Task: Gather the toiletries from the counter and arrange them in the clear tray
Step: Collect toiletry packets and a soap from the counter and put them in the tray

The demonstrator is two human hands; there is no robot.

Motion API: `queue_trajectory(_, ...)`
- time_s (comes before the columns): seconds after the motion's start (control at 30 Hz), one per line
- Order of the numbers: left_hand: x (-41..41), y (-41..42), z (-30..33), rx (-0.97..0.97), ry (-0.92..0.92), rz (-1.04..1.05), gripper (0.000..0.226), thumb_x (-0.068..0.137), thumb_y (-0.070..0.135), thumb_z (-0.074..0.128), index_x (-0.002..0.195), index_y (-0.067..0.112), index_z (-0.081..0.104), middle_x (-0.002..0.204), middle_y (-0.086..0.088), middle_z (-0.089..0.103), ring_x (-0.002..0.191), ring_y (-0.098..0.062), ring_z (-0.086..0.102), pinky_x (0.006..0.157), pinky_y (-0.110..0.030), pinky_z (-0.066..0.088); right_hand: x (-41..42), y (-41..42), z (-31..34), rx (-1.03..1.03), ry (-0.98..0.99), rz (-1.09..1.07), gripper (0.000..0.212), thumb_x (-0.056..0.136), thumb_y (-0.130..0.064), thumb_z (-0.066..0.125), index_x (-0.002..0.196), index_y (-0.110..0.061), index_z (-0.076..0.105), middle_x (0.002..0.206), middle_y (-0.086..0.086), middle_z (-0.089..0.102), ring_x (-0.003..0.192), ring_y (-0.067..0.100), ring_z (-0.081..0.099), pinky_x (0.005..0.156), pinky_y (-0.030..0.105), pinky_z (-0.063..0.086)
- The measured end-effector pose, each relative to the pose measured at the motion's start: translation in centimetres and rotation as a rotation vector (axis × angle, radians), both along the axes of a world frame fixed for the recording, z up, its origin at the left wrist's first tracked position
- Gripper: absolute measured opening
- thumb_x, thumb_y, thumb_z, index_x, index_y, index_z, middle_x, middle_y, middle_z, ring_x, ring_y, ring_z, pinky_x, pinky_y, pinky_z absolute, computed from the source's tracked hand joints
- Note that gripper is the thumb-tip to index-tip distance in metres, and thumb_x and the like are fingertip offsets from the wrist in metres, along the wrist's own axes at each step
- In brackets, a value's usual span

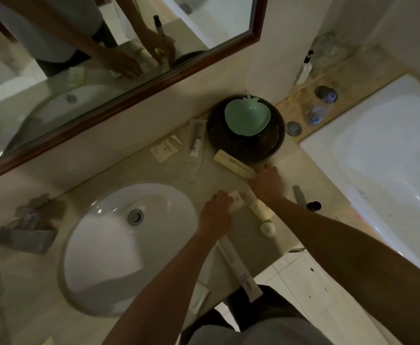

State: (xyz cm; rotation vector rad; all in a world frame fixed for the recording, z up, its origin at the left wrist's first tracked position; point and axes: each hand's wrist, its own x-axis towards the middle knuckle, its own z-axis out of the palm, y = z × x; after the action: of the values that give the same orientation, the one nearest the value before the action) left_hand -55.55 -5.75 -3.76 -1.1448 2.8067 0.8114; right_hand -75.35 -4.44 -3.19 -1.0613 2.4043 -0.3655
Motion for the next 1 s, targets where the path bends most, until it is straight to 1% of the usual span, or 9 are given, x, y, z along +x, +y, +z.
queue_trajectory(0.13,0.8,-1.4,0.5,-0.06,0.05,0.158,0.053,0.073,0.011,0.063,0.125,0.017,0.051,0.127,-0.004,0.049,0.107,-0.022,0.051,0.086,-0.037,0.048,0.4,0.3,-0.1,-0.211,0.014,0.165,0.013,0.077,-0.014,0.065,0.089,-0.016,0.062,0.096,0.006,0.06,0.088,0.027,0.056,0.072,0.036,0.043)
queue_trajectory(0.2,1.4,-2.2,0.7,-0.113,0.003,0.184,0.055,0.071,0.011,0.062,0.125,0.017,0.05,0.124,-0.005,0.05,0.107,-0.024,0.052,0.087,-0.038,0.048,0.2,1.1,0.1,-0.196,-0.001,0.294,0.031,0.073,-0.028,0.074,0.099,-0.022,0.059,0.106,0.001,0.055,0.095,0.022,0.05,0.076,0.036,0.039)
queue_trajectory(0.3,2.3,-3.1,0.5,-0.141,-0.019,0.216,0.056,0.066,0.011,0.061,0.12,0.016,0.05,0.116,-0.005,0.052,0.104,-0.023,0.052,0.084,-0.037,0.048,-0.2,2.9,0.3,-0.135,-0.041,0.234,0.055,0.068,-0.038,0.083,0.115,-0.029,0.055,0.12,-0.003,0.048,0.104,0.017,0.044,0.085,0.036,0.038)
queue_trajectory(0.4,2.0,-4.4,0.5,-0.158,-0.007,0.221,0.052,0.067,0.011,0.063,0.117,0.016,0.05,0.113,-0.004,0.053,0.101,-0.023,0.052,0.081,-0.035,0.046,-0.3,4.5,0.6,-0.19,-0.015,0.16,0.048,0.073,-0.029,0.08,0.115,-0.027,0.057,0.123,0.0,0.051,0.105,0.02,0.048,0.088,0.04,0.045)
queue_trajectory(0.57,0.0,-6.3,-0.1,-0.088,-0.07,0.07,0.054,0.079,0.024,0.066,0.128,0.016,0.045,0.129,-0.004,0.048,0.116,-0.024,0.047,0.093,-0.038,0.042,0.7,5.3,0.6,-0.165,-0.014,0.137,0.038,0.08,-0.025,0.075,0.114,-0.022,0.059,0.121,0.0,0.052,0.107,0.019,0.048,0.087,0.035,0.047)
queue_trajectory(0.67,-0.3,-7.1,-0.2,-0.115,-0.164,0.03,0.043,0.083,0.034,0.062,0.12,0.016,0.047,0.118,-0.005,0.052,0.106,-0.024,0.052,0.08,-0.036,0.047,1.1,5.7,0.7,-0.182,-0.011,0.108,0.039,0.081,-0.019,0.073,0.118,-0.019,0.059,0.123,0.002,0.052,0.11,0.021,0.048,0.089,0.036,0.048)
queue_trajectory(0.83,1.7,-7.4,-0.3,-0.001,-0.198,0.162,0.063,0.092,0.054,0.049,0.137,0.013,0.036,0.107,-0.011,0.064,0.095,-0.03,0.064,0.076,-0.039,0.051,1.3,6.6,0.9,-0.162,-0.003,0.093,0.041,0.081,-0.01,0.071,0.12,-0.016,0.06,0.125,0.005,0.052,0.115,0.024,0.049,0.089,0.037,0.049)
queue_trajectory(0.93,2.1,-7.8,0.4,-0.069,-0.075,0.115,0.042,0.091,0.033,0.053,0.13,0.018,0.045,0.108,-0.009,0.064,0.095,-0.029,0.063,0.076,-0.039,0.053,1.6,6.8,0.6,-0.146,-0.015,0.12,0.042,0.08,-0.009,0.072,0.12,-0.015,0.061,0.126,0.005,0.052,0.116,0.025,0.049,0.088,0.032,0.047)
queue_trajectory(1.0,2.2,-9.0,0.3,-0.177,-0.104,-0.08,0.058,0.077,0.012,0.065,0.131,0.019,0.045,0.126,-0.005,0.054,0.113,-0.025,0.054,0.088,-0.039,0.049,1.9,6.7,0.6,-0.125,-0.02,0.151,0.041,0.081,-0.009,0.072,0.12,-0.014,0.061,0.127,0.006,0.053,0.117,0.025,0.048,0.088,0.031,0.045)
